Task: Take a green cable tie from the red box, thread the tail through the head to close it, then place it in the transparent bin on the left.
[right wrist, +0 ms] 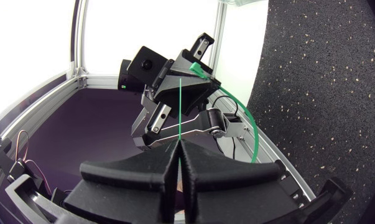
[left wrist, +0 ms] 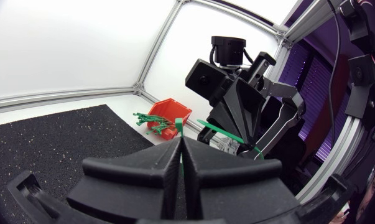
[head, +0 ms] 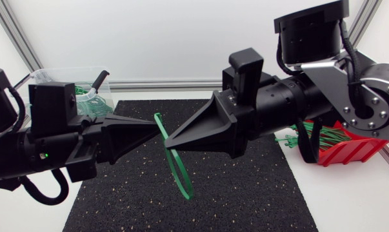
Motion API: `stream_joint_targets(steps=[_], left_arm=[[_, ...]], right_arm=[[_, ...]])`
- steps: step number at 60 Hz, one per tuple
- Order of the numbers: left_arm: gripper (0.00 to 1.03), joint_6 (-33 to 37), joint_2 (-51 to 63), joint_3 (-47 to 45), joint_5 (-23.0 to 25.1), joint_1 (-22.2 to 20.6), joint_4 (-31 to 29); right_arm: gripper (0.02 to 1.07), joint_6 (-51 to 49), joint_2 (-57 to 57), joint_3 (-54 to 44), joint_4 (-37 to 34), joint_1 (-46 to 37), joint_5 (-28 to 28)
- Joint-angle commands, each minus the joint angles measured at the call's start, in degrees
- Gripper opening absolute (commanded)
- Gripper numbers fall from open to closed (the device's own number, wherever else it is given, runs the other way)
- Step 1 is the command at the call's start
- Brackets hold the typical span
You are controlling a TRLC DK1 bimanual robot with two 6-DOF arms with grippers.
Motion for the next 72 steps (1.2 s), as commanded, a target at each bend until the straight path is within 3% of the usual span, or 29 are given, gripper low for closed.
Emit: stream_joint_targets(steps=[1, 46, 72], left_arm=[[0.04, 1.1, 0.0, -0.4, -0.1, 0.3, 0.1], [0.04, 1.1, -2.7, -1.1, -0.2, -0.8, -0.9], [0.04, 4.3, -3.2, -2.0, -3.8, -3.2, -1.1]], right_arm=[[0.08, 1.8, 1.2, -1.1, 1.1, -0.4, -0.4], [0.08, 1.7, 2.7, -1.1, 1.9, -0.6, -0.2], [0.08, 1.8, 1.9, -0.2, 1.8, 0.5, -0.3]])
